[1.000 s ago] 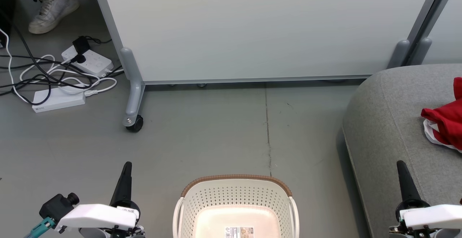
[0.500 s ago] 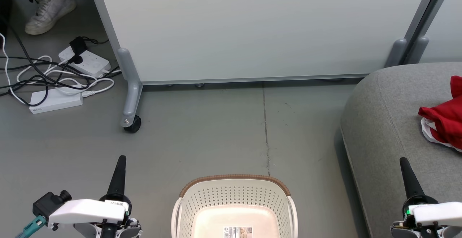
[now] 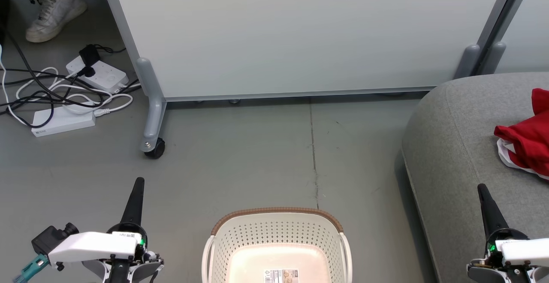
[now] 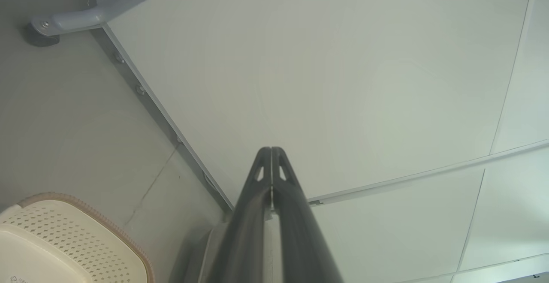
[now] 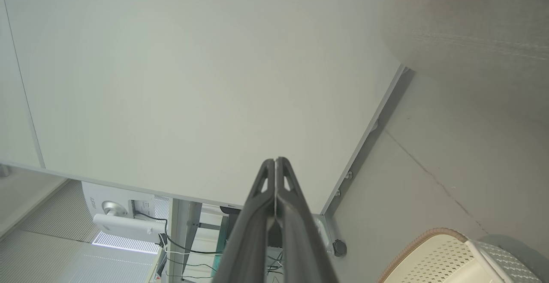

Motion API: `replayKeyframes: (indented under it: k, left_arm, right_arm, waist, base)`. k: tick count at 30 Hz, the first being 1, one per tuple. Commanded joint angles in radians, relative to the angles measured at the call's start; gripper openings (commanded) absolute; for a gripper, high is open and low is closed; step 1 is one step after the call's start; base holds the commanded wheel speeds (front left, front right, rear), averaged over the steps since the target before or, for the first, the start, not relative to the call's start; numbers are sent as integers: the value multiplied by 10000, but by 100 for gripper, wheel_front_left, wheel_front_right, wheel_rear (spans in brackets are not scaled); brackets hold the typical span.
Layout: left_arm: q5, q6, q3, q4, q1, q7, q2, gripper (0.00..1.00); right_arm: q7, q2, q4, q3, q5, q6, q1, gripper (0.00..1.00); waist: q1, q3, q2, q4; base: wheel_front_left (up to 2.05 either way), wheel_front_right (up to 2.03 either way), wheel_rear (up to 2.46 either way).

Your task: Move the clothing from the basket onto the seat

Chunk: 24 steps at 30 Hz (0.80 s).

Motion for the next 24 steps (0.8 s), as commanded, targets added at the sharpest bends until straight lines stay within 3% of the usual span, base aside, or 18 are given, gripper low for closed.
replayKeyframes:
  k: [1,24]
  left_arm:
    - [-248,-59,84,-74,-205,53,45,0]
    - [-1802,-259,409,-124,-406,480,65,0]
  right_arm:
    - [76,-103,-116,-63,243,21,-138,0]
    - [528,-124,-170,-252,1850,23,-219,0]
  waist:
    - [0,1,0,-8]
    - [0,18,0,-141]
  base:
    - [0,0,0]
    - [0,0,0]
